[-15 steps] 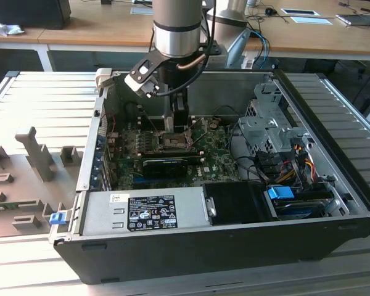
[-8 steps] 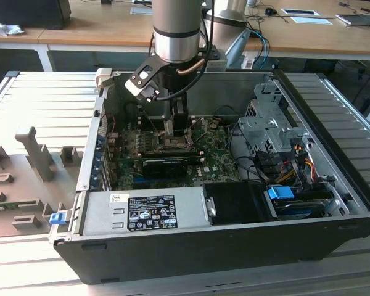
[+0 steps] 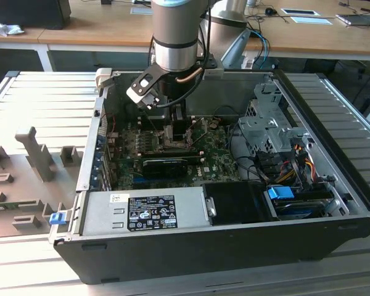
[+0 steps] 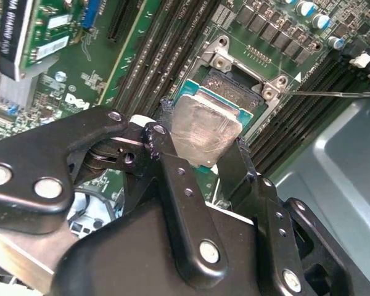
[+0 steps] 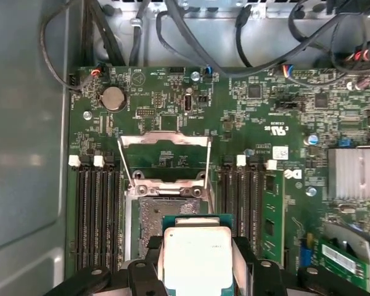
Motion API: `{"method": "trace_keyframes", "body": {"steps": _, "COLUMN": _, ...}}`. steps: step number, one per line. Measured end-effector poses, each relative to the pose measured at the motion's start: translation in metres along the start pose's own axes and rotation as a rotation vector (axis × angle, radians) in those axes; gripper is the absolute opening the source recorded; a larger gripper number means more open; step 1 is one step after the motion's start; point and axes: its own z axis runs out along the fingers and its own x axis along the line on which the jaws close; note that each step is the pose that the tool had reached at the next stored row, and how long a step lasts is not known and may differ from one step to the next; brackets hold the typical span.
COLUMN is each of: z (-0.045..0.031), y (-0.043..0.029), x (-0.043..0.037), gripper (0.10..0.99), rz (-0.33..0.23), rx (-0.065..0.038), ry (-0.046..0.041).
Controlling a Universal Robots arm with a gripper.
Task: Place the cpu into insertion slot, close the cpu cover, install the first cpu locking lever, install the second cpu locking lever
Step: 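Place the cpu into insertion slot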
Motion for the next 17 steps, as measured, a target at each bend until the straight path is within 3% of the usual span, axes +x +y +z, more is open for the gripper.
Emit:
{"method": "trace_keyframes", "body": {"steps": 8, "z": 0.0192, "y": -0.0011, "x": 0.0192, "gripper": 0.533, "rz": 0.000, "rx": 0.000, "ry": 0.0001}}
{"method": "trace_keyframes", "body": {"steps": 14, "z": 0.0327, "y": -0.0023, "x": 0.0202, "gripper": 0.533, "rz": 0.000, "rx": 0.000, "ry": -0.0017}}
{"method": "trace_keyframes", "body": {"steps": 17, "z": 0.0356, "y": -0.0025, "x": 0.0203, "gripper": 0.533, "rz": 0.013, "rx": 0.000, "ry": -0.0025}}
